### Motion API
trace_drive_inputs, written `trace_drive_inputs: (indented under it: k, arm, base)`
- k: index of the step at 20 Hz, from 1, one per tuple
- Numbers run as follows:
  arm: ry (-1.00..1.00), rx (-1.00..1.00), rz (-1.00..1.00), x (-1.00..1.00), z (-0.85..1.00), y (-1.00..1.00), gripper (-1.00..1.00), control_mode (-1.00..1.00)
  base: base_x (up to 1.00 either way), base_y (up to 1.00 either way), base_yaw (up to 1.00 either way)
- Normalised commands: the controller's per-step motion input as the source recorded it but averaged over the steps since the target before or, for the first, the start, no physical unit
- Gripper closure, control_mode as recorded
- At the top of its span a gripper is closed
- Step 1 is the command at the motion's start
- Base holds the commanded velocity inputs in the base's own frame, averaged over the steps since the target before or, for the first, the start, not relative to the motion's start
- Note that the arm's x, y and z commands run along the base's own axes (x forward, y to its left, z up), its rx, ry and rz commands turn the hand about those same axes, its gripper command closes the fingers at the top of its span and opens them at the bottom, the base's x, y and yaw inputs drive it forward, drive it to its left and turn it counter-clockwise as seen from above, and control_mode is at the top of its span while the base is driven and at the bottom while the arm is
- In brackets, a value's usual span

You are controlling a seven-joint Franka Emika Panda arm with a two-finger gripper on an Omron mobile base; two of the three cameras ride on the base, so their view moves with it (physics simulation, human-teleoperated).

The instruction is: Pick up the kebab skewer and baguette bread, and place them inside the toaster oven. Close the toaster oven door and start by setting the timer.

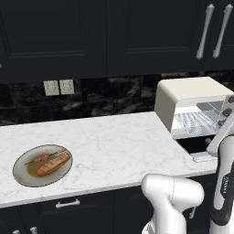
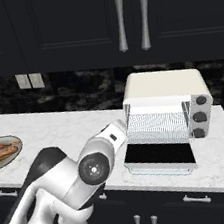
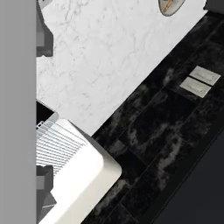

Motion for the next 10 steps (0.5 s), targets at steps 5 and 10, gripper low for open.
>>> trace_drive_inputs:
  k: [5,10]
  arm:
    - [0.17,0.05,-0.12,-0.28,0.37,1.0,-1.0,-1.0]
    - [0.27,0.04,-0.1,-0.04,0.14,1.0,-1.0,-1.0]
  base:
    - [0.0,0.0,0.0]
    - [0.0,0.0,0.0]
